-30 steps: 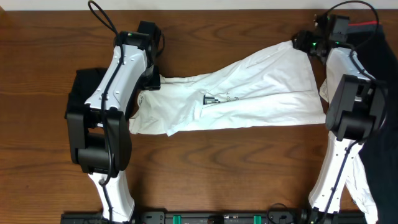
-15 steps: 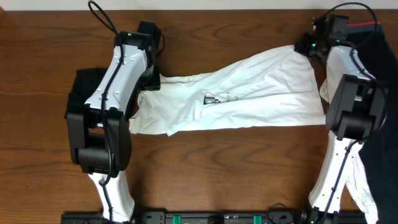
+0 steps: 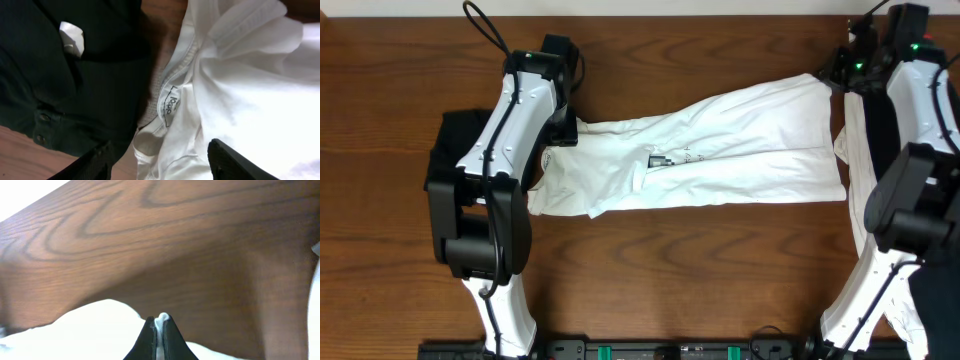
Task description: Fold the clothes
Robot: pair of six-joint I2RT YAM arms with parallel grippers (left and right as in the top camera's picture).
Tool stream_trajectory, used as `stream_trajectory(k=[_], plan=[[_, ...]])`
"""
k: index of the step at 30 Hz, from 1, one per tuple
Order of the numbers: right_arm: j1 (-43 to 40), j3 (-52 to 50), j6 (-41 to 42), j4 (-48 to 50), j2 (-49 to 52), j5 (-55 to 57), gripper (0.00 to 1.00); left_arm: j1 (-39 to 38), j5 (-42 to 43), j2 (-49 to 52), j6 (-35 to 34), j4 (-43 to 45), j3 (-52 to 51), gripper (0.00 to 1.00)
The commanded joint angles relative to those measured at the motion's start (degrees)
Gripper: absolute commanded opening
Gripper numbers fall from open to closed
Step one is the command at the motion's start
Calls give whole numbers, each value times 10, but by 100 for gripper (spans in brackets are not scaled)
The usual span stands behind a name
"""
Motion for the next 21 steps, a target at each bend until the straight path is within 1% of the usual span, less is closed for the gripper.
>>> stream_trajectory(k=[1, 4, 6, 8, 10, 11, 14, 18, 21], plan=[[1, 7, -25, -33, -22, -9, 1, 2, -6, -4, 12, -9, 3, 63], [1, 7, -26, -56, -33, -3, 1, 2, 49, -9, 30, -32, 11, 63], [1, 7, -30, -61, -35, -2, 1, 2, 115, -16, 49, -41, 14, 66], [1, 7, -30, -61, -35, -3, 1, -1, 194, -22, 84, -42, 14, 68], [5, 7, -30, -61, -35, -2, 1, -13, 250, -23, 124, -42, 14, 68], [7, 7, -30, -61, -35, -2, 1, -23, 263, -23, 145, -42, 14, 70], [17, 7, -30, -59, -35, -2, 1, -70, 263, -20, 217, -27, 6, 75], [25, 7, -29, -54, -35, -2, 1, -120, 206, -9, 230, -8, 4, 76], [27, 7, -29, -54, -35, -2, 1, -148, 205, 0, 259, 5, -1, 76]])
